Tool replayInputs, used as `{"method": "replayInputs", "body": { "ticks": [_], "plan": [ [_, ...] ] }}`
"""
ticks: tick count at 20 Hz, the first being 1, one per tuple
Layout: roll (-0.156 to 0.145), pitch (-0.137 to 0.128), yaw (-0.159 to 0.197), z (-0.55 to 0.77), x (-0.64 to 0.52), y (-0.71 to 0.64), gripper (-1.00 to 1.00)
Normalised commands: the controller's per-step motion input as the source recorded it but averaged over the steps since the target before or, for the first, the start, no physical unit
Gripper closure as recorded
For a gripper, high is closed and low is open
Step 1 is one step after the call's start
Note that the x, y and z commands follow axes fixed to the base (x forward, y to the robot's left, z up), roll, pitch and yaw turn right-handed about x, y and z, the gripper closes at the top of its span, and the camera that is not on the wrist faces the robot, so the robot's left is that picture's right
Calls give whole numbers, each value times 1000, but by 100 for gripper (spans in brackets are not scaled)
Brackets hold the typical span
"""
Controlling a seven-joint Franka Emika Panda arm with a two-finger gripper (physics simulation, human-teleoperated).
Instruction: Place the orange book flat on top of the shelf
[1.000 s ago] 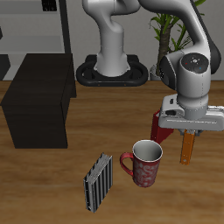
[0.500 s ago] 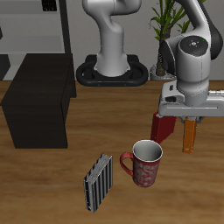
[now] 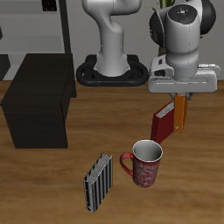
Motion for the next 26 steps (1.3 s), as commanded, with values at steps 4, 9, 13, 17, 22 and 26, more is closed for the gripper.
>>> {"method": "replayInputs", "body": {
  "ticks": [4,9,13,17,22,26],
  "plan": [
    [-9,-25,27,418,-262,-326,100],
    [29,10,14,355,-229,-578,100],
    [-48,-11,34,303,-212,-583,100],
    [-44,7,-11,181,-157,-445,100],
    [-87,-17,4,221,-161,-592,100],
    [-105,-23,38,75,-95,-663,100]
  ]
}}
